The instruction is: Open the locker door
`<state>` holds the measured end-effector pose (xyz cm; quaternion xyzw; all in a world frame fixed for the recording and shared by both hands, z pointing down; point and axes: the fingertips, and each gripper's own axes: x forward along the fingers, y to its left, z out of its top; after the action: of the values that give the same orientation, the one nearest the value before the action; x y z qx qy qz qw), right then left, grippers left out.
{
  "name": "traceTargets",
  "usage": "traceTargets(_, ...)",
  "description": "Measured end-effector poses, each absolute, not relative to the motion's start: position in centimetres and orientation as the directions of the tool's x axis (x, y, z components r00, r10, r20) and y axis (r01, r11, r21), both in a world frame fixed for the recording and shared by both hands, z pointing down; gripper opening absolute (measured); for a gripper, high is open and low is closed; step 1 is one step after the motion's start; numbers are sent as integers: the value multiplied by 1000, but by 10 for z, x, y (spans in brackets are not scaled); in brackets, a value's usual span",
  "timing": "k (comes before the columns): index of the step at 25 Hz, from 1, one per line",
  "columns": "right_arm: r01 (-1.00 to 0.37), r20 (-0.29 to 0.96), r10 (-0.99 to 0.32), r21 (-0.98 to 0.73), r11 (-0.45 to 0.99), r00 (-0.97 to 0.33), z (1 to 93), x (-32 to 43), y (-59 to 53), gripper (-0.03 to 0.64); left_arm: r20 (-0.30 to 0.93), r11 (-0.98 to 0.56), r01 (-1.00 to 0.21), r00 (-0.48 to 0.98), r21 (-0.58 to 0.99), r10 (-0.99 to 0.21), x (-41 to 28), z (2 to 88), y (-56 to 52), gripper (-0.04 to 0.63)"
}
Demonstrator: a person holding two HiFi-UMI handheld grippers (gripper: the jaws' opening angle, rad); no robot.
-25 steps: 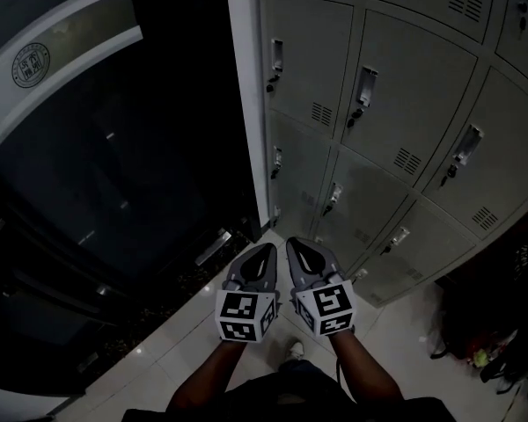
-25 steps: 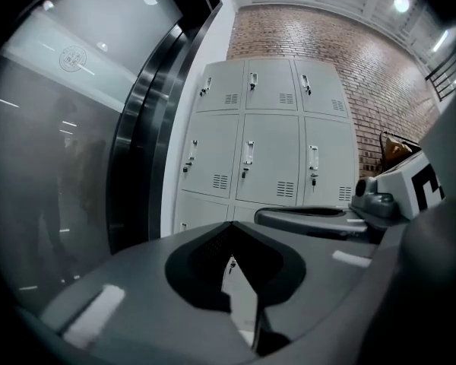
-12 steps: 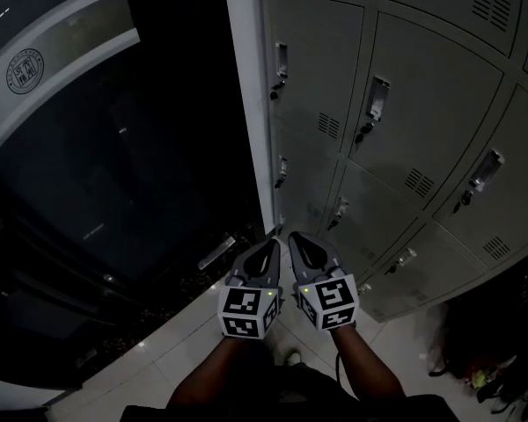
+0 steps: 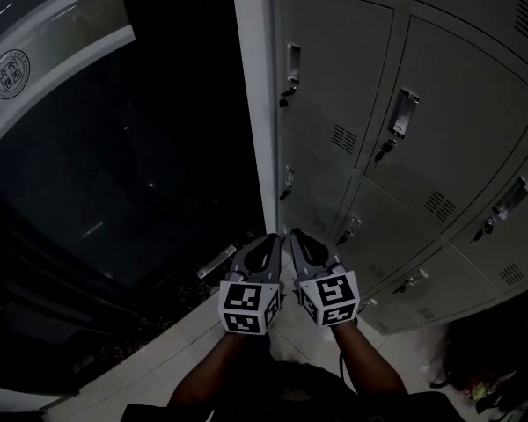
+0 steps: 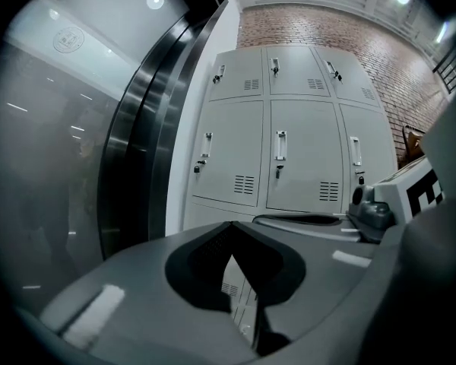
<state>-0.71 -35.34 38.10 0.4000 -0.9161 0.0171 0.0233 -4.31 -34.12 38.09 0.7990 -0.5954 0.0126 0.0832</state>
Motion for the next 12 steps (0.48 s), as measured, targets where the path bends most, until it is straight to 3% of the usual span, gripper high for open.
traceTargets(12, -760, 48, -759, 2, 650, -649, 423, -50, -446, 2, 69, -281, -953, 290, 117, -955, -88, 403, -437, 5)
